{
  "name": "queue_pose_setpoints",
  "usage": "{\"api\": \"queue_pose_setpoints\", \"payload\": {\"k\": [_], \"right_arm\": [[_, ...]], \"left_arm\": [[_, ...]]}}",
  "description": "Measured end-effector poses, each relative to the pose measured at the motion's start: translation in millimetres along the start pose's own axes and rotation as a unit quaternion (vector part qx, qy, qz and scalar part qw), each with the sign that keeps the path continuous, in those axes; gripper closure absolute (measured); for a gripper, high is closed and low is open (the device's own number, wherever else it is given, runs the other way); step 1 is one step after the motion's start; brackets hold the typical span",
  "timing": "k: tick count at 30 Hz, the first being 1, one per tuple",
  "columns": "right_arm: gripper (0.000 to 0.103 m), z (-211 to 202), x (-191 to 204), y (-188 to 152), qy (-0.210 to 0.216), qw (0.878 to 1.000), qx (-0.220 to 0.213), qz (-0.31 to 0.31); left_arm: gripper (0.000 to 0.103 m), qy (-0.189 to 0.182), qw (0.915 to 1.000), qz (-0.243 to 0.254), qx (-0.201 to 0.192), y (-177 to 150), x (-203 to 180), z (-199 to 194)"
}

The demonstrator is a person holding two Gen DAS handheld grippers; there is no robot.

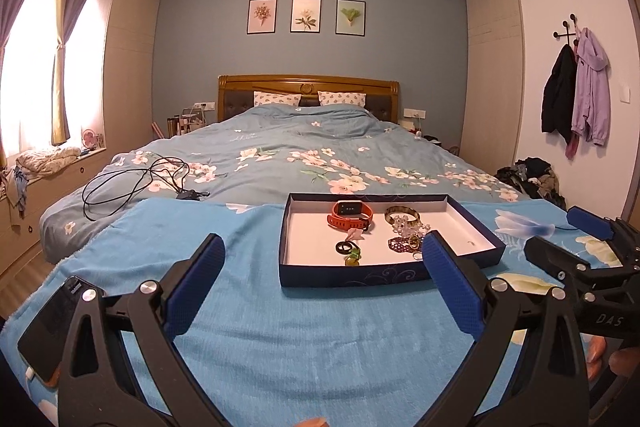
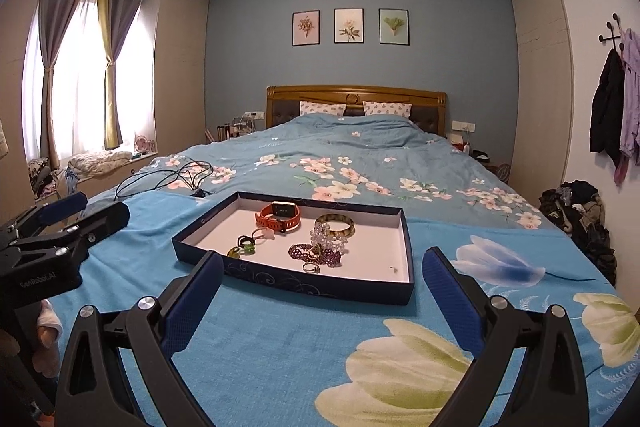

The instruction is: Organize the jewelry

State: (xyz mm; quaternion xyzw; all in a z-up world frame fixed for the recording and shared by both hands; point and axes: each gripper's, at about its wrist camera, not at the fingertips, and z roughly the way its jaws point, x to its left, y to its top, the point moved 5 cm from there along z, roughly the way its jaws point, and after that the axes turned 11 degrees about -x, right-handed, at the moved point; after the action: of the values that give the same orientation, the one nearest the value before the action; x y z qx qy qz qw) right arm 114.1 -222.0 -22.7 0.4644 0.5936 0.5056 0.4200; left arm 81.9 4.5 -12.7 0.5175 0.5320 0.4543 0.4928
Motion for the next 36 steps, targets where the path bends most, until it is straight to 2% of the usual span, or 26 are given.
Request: {"api": "queue_pose_setpoints", "payload": {"k": [19, 36], "right_arm": [[0.007, -14, -4, 12, -0.018, 0.998, -0.054, 0.007], [0.007, -14, -3, 12, -0.020, 0.998, -0.059, 0.008]], "left_arm": [[0.006, 0.004, 1.0000, 0.001, -0.006, -6, -10, 2], [0.006, 0.007, 0.9999, 0.002, -0.010, -4, -10, 5]]}}
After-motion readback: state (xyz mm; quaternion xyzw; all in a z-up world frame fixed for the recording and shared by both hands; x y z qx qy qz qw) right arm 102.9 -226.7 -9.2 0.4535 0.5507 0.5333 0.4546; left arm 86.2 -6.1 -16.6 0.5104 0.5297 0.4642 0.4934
